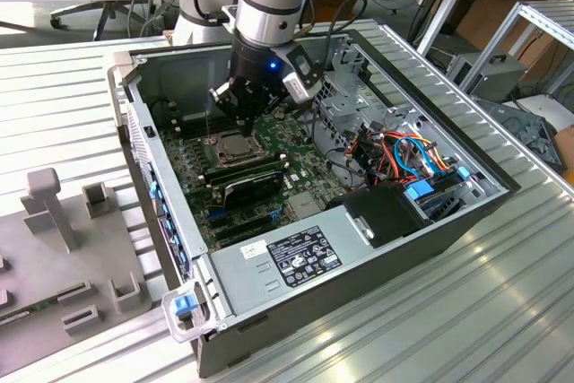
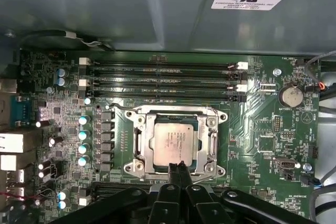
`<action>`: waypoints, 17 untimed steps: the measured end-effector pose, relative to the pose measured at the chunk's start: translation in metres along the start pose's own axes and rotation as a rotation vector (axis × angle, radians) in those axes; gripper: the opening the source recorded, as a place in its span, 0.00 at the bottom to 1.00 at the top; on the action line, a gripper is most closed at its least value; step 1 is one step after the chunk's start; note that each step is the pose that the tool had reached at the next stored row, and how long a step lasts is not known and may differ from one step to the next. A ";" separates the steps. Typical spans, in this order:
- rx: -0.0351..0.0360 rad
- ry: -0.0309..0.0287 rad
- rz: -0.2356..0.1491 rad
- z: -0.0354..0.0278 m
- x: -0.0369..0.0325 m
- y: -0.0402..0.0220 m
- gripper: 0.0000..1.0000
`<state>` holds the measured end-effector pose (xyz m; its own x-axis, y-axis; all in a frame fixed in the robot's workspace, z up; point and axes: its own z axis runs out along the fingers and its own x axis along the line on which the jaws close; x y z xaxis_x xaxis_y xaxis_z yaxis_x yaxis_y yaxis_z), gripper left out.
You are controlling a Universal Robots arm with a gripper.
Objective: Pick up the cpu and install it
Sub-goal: 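Close the cpu cover, then install the first cpu locking lever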
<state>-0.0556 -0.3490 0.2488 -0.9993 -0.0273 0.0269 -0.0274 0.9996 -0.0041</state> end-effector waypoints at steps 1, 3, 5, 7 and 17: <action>-0.0001 -0.0001 0.000 0.0008 0.0001 0.0012 0.11; -0.0002 -0.0001 0.000 0.0021 0.0007 0.0038 0.11; -0.0003 -0.0002 0.000 0.0024 0.0014 0.0046 0.11; -0.0001 -0.0001 0.000 0.0024 0.0015 0.0046 0.11; -0.0001 -0.0001 0.000 0.0029 0.0015 0.0047 0.11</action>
<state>-0.0574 -0.3443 0.2459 -0.9993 -0.0273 0.0268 -0.0274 0.9996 -0.0039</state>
